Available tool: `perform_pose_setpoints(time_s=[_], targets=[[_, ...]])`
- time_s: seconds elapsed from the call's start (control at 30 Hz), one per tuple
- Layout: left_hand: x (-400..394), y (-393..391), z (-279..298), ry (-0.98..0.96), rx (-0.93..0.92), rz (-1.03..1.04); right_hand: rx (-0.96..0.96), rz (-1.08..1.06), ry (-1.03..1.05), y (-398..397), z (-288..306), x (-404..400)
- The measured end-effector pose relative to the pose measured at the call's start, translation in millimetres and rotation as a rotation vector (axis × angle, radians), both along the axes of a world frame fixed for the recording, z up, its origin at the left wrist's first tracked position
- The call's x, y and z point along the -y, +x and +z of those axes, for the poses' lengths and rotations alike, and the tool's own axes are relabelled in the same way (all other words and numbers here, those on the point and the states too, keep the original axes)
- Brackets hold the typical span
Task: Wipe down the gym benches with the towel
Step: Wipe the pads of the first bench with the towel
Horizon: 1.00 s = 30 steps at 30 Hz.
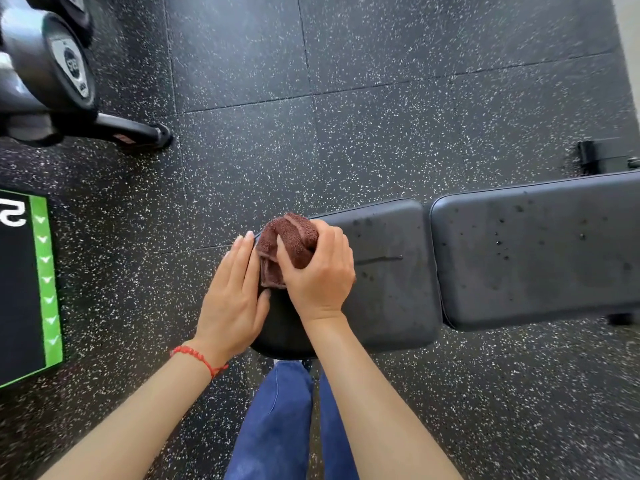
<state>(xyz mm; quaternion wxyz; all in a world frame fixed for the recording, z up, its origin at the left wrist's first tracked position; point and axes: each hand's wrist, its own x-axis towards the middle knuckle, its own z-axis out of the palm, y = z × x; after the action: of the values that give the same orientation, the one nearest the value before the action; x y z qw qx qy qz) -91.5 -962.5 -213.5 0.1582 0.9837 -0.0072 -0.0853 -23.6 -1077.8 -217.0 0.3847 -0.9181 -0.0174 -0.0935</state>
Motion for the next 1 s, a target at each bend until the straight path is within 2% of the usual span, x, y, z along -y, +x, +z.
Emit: perform_pose_setpoints(time_s=[0.1,0.2,0.43,0.7,0.9,1.0], targets=[[0.1,-1.5,-0.5,0.019,0.013,-0.014,0.078,0.089,-0.059,5.0,-5.9,9.4],[-0.1,-1.3,0.7,0.093,0.000,-0.043,0.093,0.090,-0.083,13.1,-11.1,17.7],[9.9,4.0,-0.2,0.199,-0.028,-0.068,0.031,-0.094,-0.107,47.2,-19.9,56.5],[7.6,4.6,-3.4,0.191,-0.011,-0.099,-0.193,-0.341,-0.085,81.1,-36.7,102.1],[7.9,4.4,-1.6,0.191,-0.017,-0.092,-0.199,-0.334,-0.064,64.6,-29.7,89.7],[8.3,4.5,-1.7,0.190,-0.022,-0.095,-0.124,-0.265,-0.071,54.5,-21.0,77.3]])
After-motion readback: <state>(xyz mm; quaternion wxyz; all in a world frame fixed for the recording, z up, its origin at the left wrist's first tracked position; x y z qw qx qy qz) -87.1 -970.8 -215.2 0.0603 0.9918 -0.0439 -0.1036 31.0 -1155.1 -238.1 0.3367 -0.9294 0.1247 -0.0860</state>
